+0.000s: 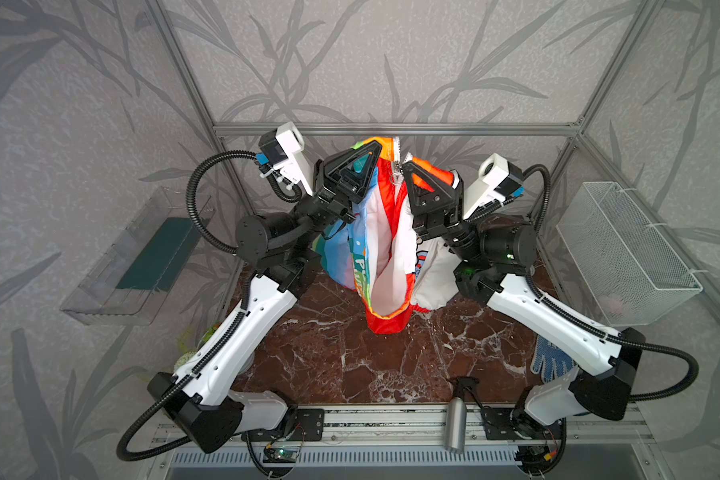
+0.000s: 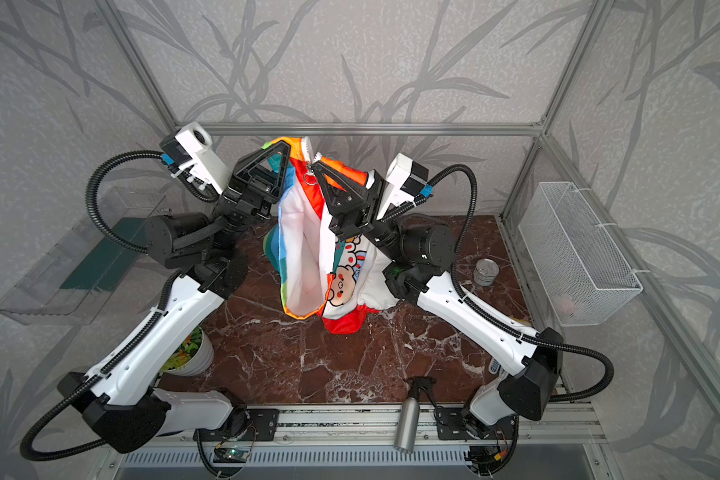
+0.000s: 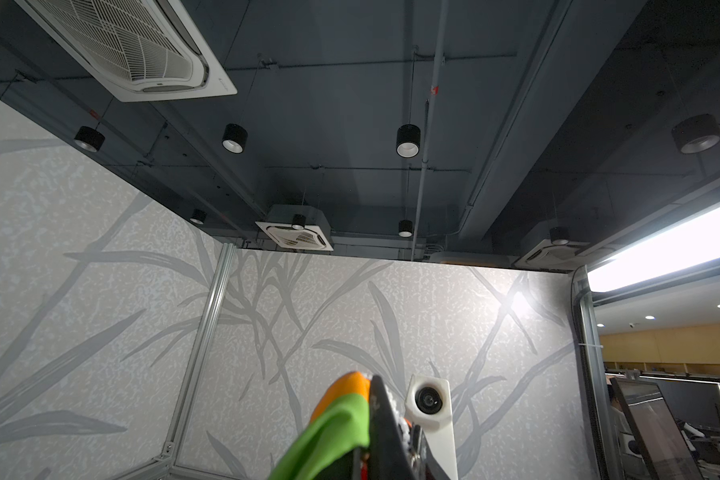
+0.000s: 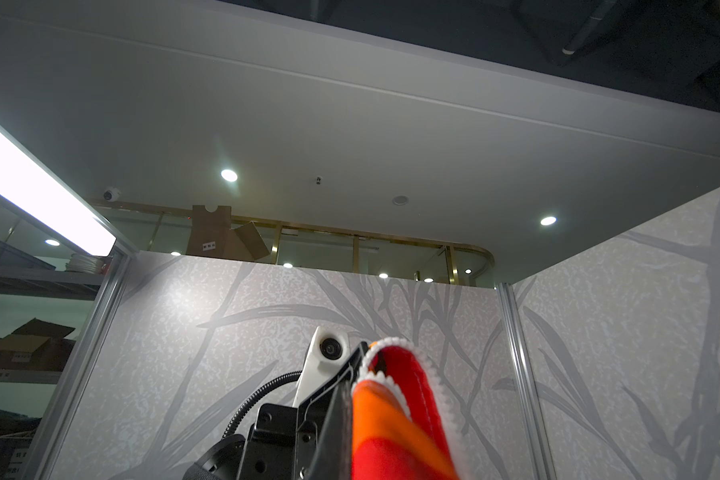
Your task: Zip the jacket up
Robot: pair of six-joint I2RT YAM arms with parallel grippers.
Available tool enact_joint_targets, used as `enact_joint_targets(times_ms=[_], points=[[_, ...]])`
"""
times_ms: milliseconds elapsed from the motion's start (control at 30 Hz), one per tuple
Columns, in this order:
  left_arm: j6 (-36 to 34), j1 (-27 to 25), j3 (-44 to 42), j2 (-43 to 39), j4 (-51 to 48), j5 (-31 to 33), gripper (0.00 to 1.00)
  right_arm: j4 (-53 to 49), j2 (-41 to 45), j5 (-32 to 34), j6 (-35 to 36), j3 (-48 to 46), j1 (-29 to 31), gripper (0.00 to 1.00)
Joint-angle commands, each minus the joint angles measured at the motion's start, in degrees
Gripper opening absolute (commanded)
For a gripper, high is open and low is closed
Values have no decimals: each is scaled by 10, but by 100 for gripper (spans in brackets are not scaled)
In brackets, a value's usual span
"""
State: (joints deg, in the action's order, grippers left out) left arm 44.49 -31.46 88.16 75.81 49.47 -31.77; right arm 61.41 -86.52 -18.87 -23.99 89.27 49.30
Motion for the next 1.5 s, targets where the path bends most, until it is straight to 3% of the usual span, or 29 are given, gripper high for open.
enact_joint_targets(times_ms=[0,1467], points=[[-12,-3,17,-18,17,1,0,40,19,9,-2,3,4,0],[-20,-13,16,-20,5,-1,0,35,19,14,-12,11,3,0]])
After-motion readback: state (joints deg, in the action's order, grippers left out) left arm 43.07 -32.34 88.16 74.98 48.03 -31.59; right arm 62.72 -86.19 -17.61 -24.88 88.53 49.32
